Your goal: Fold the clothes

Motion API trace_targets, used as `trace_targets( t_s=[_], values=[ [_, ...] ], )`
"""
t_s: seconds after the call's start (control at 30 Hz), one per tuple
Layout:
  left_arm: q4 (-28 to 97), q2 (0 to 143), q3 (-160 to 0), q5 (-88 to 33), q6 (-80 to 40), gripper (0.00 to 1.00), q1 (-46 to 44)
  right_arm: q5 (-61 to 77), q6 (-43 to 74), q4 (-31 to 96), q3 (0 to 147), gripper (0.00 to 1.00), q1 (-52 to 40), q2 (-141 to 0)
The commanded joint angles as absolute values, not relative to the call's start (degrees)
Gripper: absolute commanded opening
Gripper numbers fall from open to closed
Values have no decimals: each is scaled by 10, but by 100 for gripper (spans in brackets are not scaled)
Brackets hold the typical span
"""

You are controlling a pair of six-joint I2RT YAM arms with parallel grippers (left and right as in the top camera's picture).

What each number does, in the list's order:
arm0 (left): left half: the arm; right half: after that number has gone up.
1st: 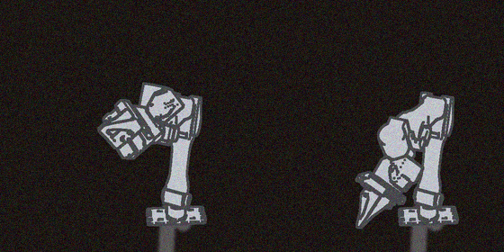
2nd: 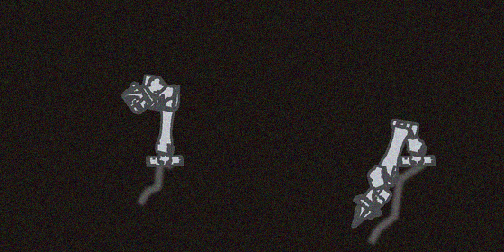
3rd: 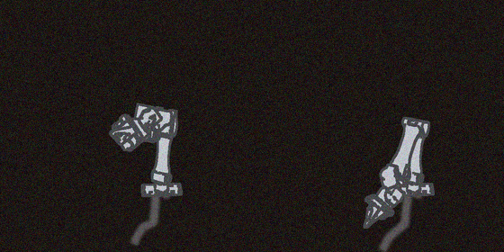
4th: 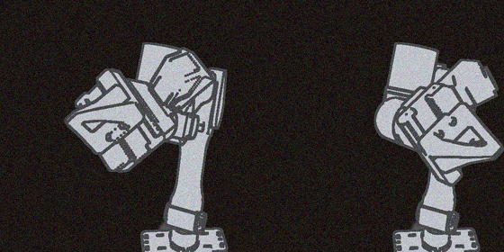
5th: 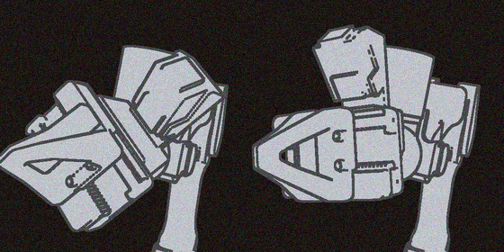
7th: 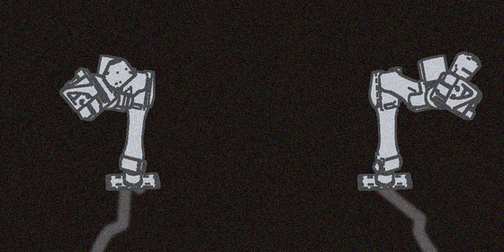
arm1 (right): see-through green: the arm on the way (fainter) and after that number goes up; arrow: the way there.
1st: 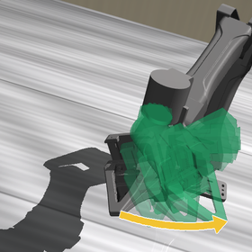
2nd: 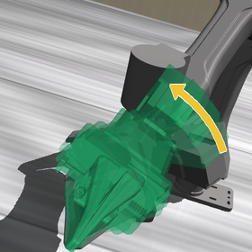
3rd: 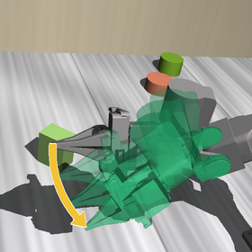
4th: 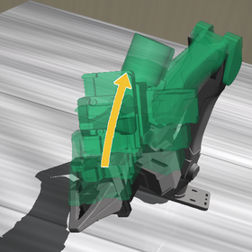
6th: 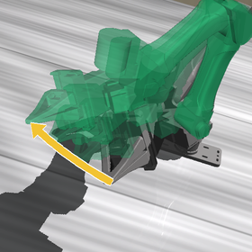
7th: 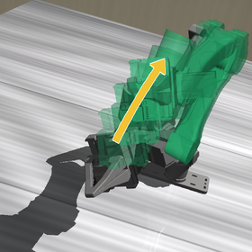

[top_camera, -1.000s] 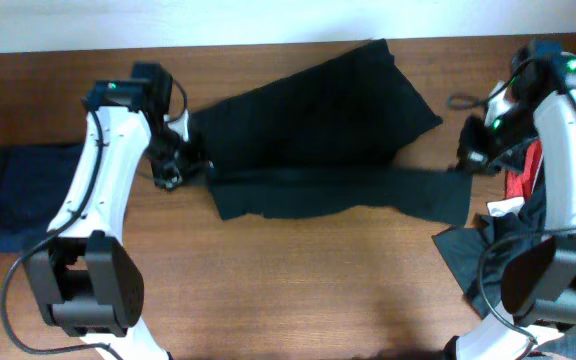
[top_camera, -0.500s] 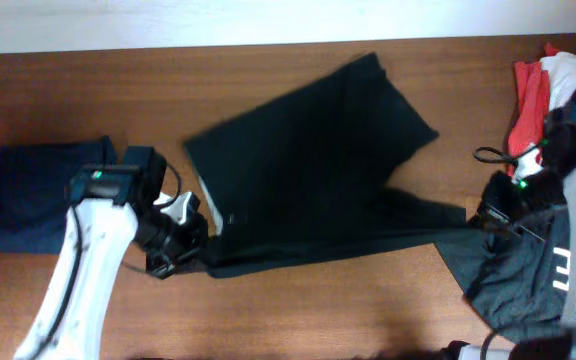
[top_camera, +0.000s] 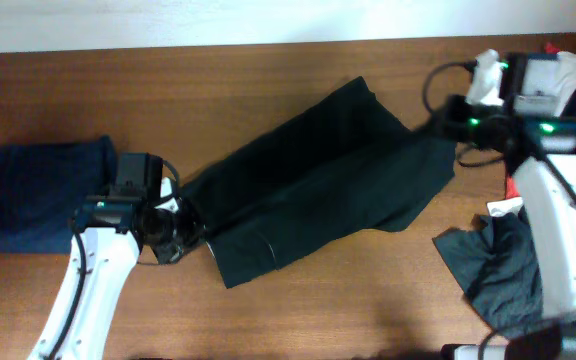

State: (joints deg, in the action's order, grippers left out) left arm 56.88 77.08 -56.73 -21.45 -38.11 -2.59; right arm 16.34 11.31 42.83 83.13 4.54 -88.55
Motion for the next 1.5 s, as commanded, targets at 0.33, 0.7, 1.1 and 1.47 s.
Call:
trace_targets(
  t_s=[0.33,0.7,1.1,1.47],
  values=[
    [455,949,-544,-28,-486,1,29,45,96,99,851,8,18,-1094],
    [410,948,-619,-96,-429,94,73,69,87,268,851,99,13,-1109],
    [639,938,-686,-142,-255,99,84,69,73,521,850,91,16,-1109],
    [327,938,-441,-171,-255,86,3,69,73,568,855,91,16,-1109]
  ],
)
